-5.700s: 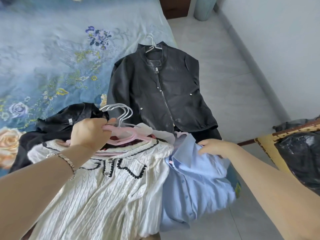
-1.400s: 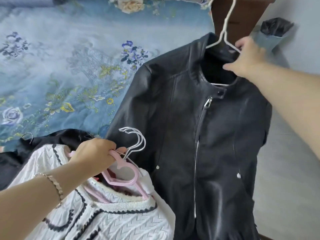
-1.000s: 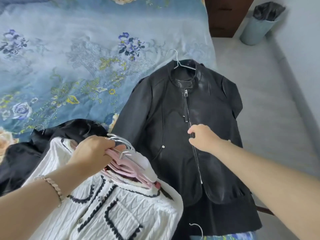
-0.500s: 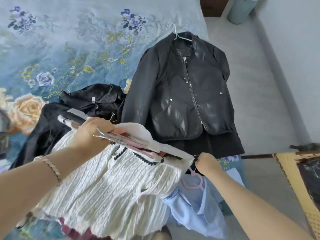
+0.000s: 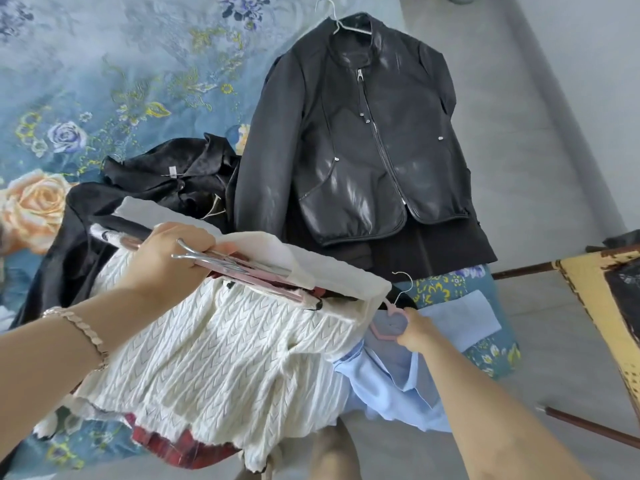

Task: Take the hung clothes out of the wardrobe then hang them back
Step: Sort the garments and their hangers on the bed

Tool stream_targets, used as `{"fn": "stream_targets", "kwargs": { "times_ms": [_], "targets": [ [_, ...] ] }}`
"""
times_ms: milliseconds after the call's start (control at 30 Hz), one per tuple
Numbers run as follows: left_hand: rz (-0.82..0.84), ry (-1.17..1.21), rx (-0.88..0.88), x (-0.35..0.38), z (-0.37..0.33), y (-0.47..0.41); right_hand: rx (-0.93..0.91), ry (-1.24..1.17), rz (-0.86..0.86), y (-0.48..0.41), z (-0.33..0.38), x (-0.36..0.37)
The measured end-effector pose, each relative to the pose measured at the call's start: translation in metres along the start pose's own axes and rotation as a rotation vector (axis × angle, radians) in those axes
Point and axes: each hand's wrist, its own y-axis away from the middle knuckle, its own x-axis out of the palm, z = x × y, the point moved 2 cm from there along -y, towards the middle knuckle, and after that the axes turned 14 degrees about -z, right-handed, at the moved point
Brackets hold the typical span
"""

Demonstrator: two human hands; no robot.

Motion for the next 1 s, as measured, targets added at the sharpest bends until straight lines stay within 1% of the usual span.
{"fn": "stream_targets", "kwargs": {
  "times_ms": [67,133,167,233,267,333,500,567,633,700,833,867,1000],
  "targets": [
    [-0.028,0.005,0.050,-0.005,-0.016,-0.006,-0.014,-0.026,0.045,-0.004,-0.002,0.001],
    [-0.023,-0.008,0.072,-0.010,-0.027,-0.011,-0.033,-0.061,0.071,-0.004,-0.002,0.002],
    [-0.016,0.018,0.064,-0.009,-0.027,-0.013,-0.023,-0.116,0.064,-0.003,-0.001,0.002],
    [0.022,0.019,0.063,-0.007,-0.027,-0.015,0.036,-0.277,0.003,0.002,0.003,-0.008],
    [0.030,0.013,0.091,-0.008,-0.027,-0.015,0.056,-0.337,-0.059,0.005,0.004,-0.018],
    [0.022,-0.010,0.113,-0.016,-0.032,-0.015,0.050,-0.370,-0.173,0.013,0.005,-0.049],
    [-0.042,0.028,-0.050,-0.068,-0.034,-0.013,-0.070,-0.254,-0.307,0.049,0.009,-0.137],
    [-0.117,0.064,-0.141,-0.098,-0.035,-0.012,-0.088,-0.239,-0.372,0.072,0.020,-0.173],
    [-0.178,0.089,-0.197,-0.132,-0.036,-0.010,-0.102,-0.275,-0.418,0.104,0.035,-0.209],
    [-0.217,0.096,-0.227,-0.168,-0.036,-0.003,-0.157,-0.297,-0.495,0.144,0.053,-0.238],
    [-0.387,0.179,-0.254,-0.247,-0.046,0.024,-0.353,-0.288,-0.609,0.244,0.097,-0.275],
    [-0.413,0.209,-0.232,-0.265,-0.047,0.033,-0.397,-0.277,-0.631,0.270,0.110,-0.284],
    [-0.455,0.240,-0.270,-0.329,-0.053,0.067,-0.593,-0.262,-0.783,0.376,0.153,-0.324]
  ]
}}
